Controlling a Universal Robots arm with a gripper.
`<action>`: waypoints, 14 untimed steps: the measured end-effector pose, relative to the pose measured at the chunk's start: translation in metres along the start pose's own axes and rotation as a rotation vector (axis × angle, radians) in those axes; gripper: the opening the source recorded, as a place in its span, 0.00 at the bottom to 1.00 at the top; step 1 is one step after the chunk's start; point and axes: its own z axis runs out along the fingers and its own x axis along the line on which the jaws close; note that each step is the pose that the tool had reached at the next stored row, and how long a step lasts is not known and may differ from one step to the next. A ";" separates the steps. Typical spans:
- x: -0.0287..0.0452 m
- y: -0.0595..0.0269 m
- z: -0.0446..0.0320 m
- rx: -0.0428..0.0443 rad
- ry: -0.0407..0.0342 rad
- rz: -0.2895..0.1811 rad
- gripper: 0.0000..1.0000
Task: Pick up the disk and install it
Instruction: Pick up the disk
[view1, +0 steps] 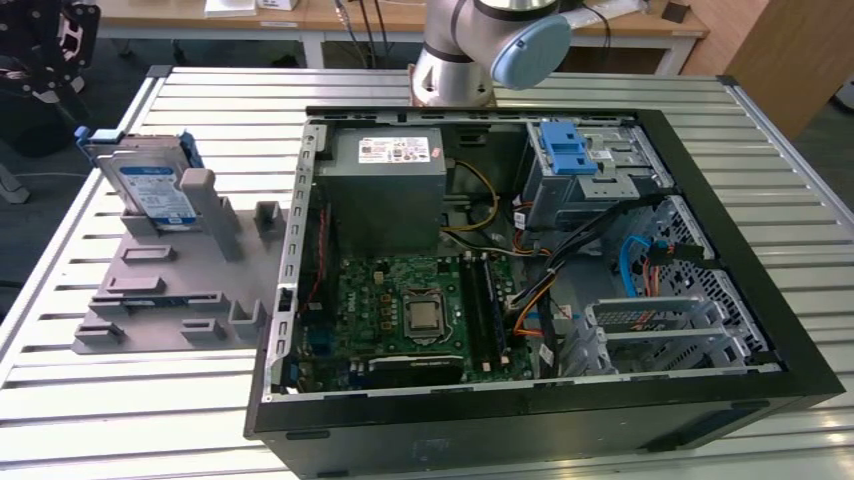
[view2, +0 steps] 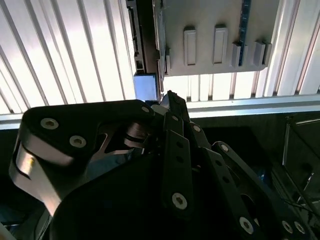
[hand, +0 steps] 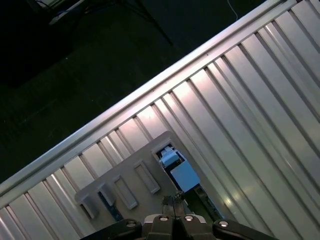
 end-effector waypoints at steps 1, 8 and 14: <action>0.0000 0.0000 0.0000 -0.0001 0.0003 -0.008 0.11; 0.0000 0.0000 0.0000 -0.0009 0.0028 -0.067 0.11; 0.0000 0.0000 0.0000 -0.0019 0.0057 -0.138 0.11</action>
